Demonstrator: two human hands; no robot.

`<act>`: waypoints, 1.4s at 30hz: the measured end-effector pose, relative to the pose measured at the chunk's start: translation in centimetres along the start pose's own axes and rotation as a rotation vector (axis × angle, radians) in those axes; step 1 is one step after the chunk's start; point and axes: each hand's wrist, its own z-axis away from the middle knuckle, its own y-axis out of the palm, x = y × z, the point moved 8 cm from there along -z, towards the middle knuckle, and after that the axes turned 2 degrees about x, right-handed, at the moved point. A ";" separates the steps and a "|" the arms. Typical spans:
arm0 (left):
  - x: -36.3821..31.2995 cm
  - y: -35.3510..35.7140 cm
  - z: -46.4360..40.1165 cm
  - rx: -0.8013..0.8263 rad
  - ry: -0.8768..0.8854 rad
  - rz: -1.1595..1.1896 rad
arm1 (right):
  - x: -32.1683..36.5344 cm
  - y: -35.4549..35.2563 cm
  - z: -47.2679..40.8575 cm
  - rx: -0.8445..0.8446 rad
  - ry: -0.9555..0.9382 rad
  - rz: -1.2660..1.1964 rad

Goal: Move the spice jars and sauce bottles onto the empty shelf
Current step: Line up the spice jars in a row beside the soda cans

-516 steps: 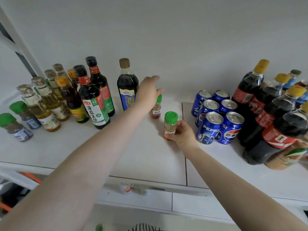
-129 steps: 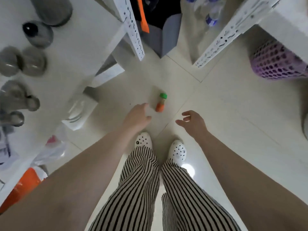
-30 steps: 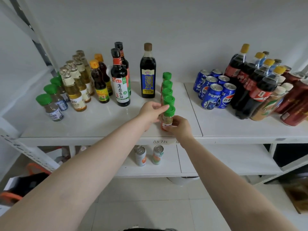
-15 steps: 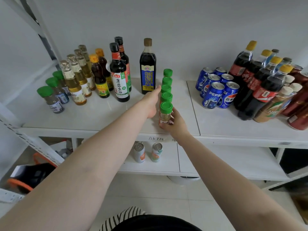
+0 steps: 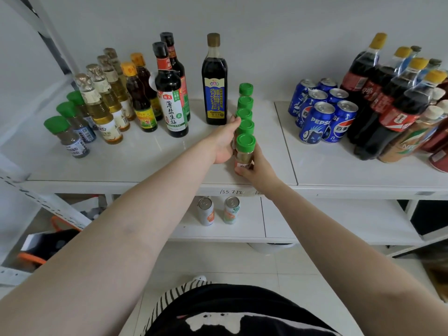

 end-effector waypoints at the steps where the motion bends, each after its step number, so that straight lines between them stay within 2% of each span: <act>1: 0.0 0.0 -0.2 0.017 0.000 0.007 | -0.3 0.0 -0.1 0.003 0.011 0.007; 5: -0.2 -0.1 -0.6 0.076 0.010 0.000 | -1.1 -0.4 -0.1 -0.026 0.033 -0.010; 23: -0.5 1.2 -0.8 0.147 0.040 0.023 | -0.9 -1.4 -2.6 -0.104 -0.001 0.101; 42: -1.1 0.5 -3.1 0.111 0.020 0.021 | -0.8 -1.8 -4.8 -0.094 -0.002 0.132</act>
